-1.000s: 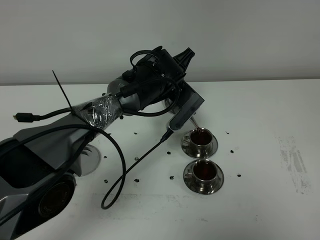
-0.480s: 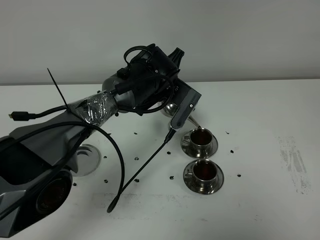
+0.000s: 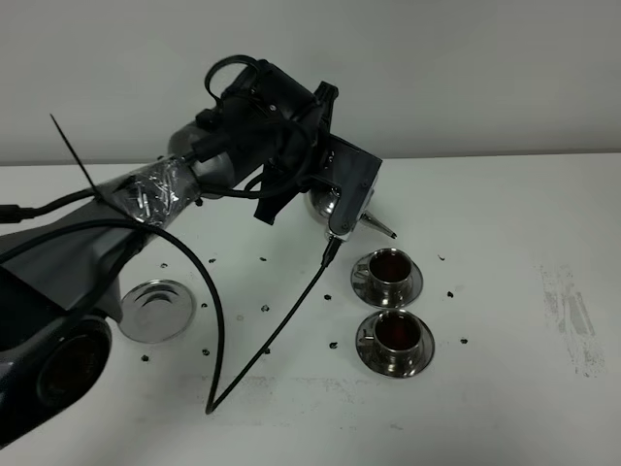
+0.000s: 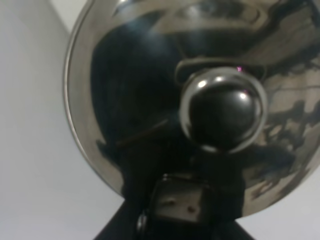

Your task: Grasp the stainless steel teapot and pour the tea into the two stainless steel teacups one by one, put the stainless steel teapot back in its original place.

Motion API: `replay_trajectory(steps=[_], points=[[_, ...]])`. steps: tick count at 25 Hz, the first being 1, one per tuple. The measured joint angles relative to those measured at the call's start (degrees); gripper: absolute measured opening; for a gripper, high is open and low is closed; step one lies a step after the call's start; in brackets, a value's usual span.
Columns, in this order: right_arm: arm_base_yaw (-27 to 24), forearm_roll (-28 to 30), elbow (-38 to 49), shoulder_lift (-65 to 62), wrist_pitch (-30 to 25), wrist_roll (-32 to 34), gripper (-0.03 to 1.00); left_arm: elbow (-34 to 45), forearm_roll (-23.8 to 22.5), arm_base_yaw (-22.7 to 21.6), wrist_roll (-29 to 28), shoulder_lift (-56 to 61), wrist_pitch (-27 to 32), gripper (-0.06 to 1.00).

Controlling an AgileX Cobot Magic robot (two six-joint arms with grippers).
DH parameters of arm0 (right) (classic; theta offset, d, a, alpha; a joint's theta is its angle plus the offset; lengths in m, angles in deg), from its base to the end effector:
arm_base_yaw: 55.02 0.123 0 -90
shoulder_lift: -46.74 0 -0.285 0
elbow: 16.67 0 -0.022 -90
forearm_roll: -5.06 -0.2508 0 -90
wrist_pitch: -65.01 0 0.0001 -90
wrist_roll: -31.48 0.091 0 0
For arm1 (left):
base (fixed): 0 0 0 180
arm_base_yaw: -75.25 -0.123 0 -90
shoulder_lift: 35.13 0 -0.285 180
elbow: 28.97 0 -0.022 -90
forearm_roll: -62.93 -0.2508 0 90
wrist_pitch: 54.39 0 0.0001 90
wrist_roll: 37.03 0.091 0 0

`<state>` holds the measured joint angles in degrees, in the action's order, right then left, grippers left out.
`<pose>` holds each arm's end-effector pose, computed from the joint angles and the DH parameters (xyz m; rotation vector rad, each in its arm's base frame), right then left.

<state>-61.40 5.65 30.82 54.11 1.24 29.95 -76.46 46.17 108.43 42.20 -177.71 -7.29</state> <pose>-0.0104 0.0003 0.2782 0.0886 2.0700 -0.0971 0.4575 -0.2762 0.2267 2.2156 1.2880 0.6775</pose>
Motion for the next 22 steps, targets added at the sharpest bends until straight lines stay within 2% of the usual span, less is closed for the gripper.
replay_trajectory(steps=[5,9,11,15,18,22], points=[[0.0,0.0,0.0,0.0,0.0,0.0,0.29,11.0,2.4,-1.9,-0.1,7.7,-2.6,0.21],[0.0,0.0,0.0,0.0,0.0,0.0,0.29,20.3,8.8,-3.3,-2.0,14.0,-2.7,0.21],[0.0,0.0,0.0,0.0,0.0,0.0,0.29,23.6,14.5,-4.1,-4.2,16.1,-2.6,0.21],[0.0,0.0,0.0,0.0,0.0,0.0,0.29,26.9,23.1,-6.0,-13.6,17.2,-2.2,0.21],[0.0,0.0,0.0,0.0,0.0,0.0,0.29,30.1,26.9,-7.8,-19.4,17.3,-3.3,0.21],[0.0,0.0,0.0,0.0,0.0,0.0,0.29,34.9,29.8,-9.0,-21.6,17.3,-6.0,0.21]])
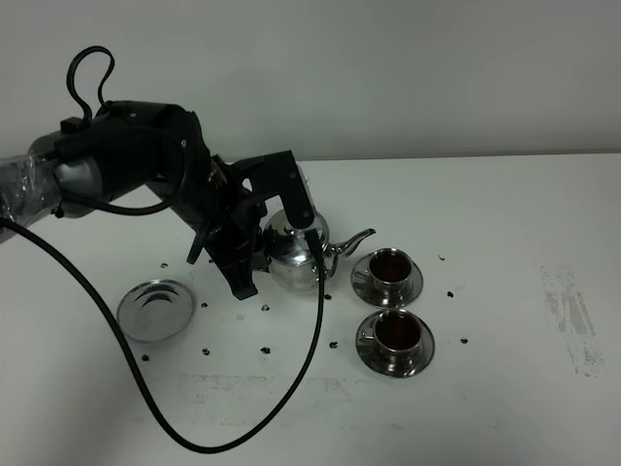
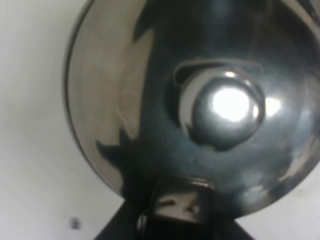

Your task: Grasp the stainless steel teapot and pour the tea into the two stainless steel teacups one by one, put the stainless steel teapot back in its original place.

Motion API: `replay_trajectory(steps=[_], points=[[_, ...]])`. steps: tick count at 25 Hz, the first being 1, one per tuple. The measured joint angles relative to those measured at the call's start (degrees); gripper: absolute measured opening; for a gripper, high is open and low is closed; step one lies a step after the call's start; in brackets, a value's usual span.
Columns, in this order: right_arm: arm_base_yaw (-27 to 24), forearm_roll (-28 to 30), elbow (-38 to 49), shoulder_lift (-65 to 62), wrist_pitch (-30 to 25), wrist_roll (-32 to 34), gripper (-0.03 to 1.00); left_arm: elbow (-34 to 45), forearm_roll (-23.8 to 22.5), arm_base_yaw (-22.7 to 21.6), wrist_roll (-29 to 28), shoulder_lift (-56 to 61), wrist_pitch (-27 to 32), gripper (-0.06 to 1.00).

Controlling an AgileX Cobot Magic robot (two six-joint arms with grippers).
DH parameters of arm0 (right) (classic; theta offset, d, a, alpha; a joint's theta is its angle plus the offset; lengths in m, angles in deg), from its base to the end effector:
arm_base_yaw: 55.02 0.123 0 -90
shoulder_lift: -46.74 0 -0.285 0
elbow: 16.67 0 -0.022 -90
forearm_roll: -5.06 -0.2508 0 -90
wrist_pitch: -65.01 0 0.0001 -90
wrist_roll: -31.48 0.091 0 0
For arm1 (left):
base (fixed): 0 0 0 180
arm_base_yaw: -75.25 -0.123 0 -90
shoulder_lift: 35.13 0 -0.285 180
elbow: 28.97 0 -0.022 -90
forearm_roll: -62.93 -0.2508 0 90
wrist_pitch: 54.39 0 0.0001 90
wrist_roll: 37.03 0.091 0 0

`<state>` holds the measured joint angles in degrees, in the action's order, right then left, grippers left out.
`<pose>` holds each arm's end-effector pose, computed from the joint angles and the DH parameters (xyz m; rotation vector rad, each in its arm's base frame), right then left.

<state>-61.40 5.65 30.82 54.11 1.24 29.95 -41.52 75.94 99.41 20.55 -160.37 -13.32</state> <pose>-0.0104 0.0003 0.2782 0.0886 2.0700 -0.0971 0.4006 -0.1945 0.1991 1.5937 2.1186 -0.0633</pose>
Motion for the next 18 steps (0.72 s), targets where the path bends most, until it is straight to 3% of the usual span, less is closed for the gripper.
replay_trajectory(steps=[6,18], points=[[0.0,0.0,0.0,0.0,0.0,0.0,0.29,5.6,2.8,-0.3,-0.2,0.0,-3.7,0.21],[0.0,0.0,0.0,0.0,0.0,0.0,0.29,5.9,4.4,-0.3,-3.5,-2.7,-4.2,0.21]])
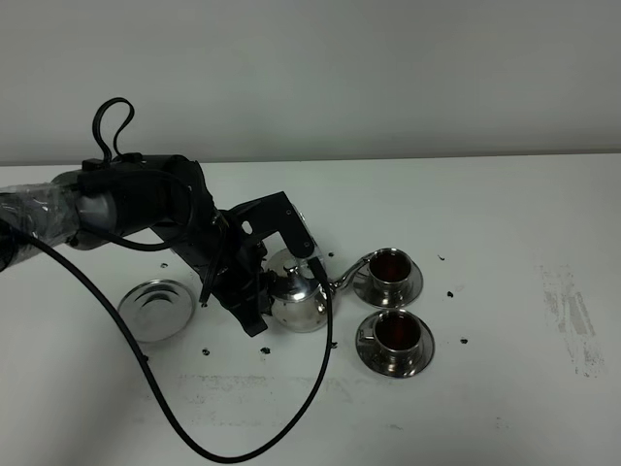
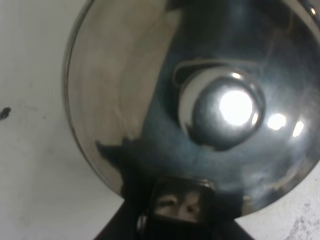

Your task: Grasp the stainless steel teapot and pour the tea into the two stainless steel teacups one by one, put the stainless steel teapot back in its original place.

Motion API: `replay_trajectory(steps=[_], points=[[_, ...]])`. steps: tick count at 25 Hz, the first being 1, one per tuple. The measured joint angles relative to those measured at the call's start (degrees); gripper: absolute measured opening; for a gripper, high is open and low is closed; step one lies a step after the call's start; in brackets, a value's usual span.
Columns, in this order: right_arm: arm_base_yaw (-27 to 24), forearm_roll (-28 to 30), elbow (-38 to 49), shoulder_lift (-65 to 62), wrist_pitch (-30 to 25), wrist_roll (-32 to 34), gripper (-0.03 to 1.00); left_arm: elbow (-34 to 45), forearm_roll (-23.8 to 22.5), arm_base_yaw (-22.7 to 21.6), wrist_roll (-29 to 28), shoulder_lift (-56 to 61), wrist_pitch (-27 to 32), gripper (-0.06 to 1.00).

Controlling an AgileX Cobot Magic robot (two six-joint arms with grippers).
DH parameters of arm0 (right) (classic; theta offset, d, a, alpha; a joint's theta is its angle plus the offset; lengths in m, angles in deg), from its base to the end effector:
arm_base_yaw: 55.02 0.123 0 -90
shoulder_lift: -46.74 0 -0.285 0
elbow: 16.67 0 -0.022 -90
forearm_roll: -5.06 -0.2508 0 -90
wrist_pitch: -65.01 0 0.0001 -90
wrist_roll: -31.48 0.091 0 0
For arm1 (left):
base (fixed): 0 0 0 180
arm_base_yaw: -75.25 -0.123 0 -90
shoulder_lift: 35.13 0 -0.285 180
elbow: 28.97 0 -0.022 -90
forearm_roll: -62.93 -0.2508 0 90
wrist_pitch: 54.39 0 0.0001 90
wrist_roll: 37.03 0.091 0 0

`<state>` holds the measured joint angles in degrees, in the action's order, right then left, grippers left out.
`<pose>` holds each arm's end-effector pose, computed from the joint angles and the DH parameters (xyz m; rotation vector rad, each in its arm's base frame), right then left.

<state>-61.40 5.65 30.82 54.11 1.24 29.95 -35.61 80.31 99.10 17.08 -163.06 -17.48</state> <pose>-0.0104 0.0003 0.2782 0.0886 2.0700 -0.0971 0.3921 -0.1912 0.1539 1.4787 2.2759 -0.1648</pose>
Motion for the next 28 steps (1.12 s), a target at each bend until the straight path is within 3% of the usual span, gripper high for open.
replay_trajectory(steps=[6,11,20,28], points=[[0.0,0.0,0.0,0.0,0.0,0.0,0.29,0.0,-0.5,0.0,-1.9,1.4,1.0,0.21],[0.0,0.0,0.0,0.0,0.0,0.0,0.29,1.5,-3.6,-0.9,-6.5,8.1,1.5,0.21],[0.0,0.0,0.0,0.0,0.0,0.0,0.29,17.3,-4.5,-10.1,-13.3,21.7,-0.7,0.21],[0.0,0.0,0.0,0.0,0.0,0.0,0.29,20.0,-4.7,-16.2,-17.6,23.0,0.4,0.21]])
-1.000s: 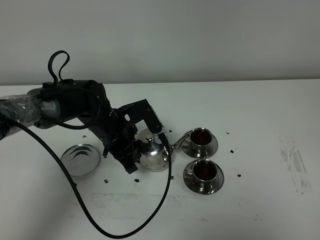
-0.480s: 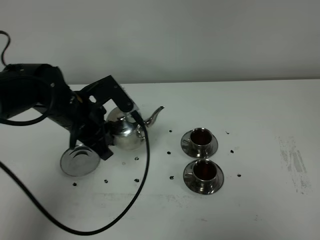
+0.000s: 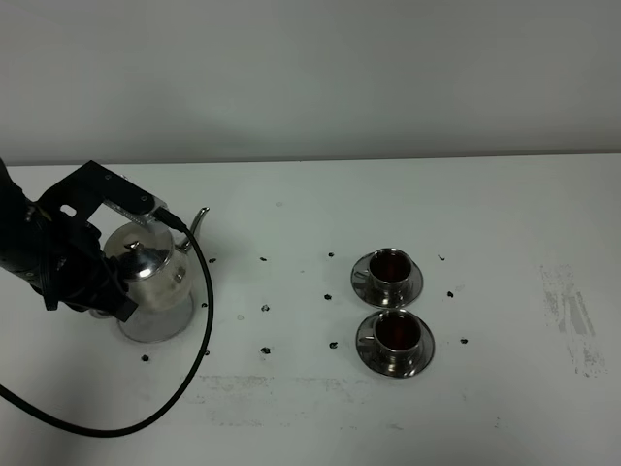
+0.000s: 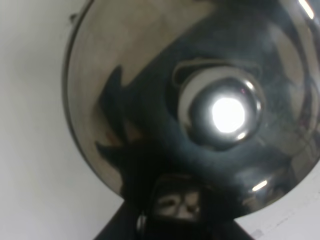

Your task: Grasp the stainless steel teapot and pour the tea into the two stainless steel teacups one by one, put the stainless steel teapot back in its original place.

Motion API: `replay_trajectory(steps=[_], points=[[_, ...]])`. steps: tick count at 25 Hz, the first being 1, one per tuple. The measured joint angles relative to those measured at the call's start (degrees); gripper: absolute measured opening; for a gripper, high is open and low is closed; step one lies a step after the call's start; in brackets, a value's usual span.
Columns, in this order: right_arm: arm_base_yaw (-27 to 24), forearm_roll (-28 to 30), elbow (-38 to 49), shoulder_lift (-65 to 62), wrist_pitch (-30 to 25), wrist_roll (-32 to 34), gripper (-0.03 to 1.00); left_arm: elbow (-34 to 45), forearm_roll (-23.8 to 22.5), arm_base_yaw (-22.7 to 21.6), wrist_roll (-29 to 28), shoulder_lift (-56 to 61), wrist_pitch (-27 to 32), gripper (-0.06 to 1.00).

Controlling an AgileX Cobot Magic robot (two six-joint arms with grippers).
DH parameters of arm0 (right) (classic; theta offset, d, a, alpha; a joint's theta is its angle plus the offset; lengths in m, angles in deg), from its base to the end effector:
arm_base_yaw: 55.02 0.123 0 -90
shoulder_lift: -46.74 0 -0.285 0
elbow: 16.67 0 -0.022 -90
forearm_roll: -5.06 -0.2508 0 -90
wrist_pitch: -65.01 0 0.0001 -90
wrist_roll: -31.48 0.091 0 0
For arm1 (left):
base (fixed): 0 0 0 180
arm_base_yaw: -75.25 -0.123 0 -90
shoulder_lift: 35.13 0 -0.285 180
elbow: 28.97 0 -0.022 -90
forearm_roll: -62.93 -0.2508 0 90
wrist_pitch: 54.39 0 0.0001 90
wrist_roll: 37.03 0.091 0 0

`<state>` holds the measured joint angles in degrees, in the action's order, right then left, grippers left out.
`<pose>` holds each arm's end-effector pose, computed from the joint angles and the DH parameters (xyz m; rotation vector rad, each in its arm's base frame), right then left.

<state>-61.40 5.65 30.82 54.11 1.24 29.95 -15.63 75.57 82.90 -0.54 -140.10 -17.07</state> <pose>-0.0104 0.0003 0.2782 0.0886 2.0700 -0.0971 0.3383 -0.0576 0.2170 0.8246 2.5589 -0.0796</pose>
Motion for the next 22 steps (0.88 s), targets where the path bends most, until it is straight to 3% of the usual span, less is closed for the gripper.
replay_trajectory(steps=[22], points=[[0.0,0.0,0.0,0.0,0.0,0.0,0.29,0.0,0.3,-0.9,-0.5,-8.6,-4.7,0.21]])
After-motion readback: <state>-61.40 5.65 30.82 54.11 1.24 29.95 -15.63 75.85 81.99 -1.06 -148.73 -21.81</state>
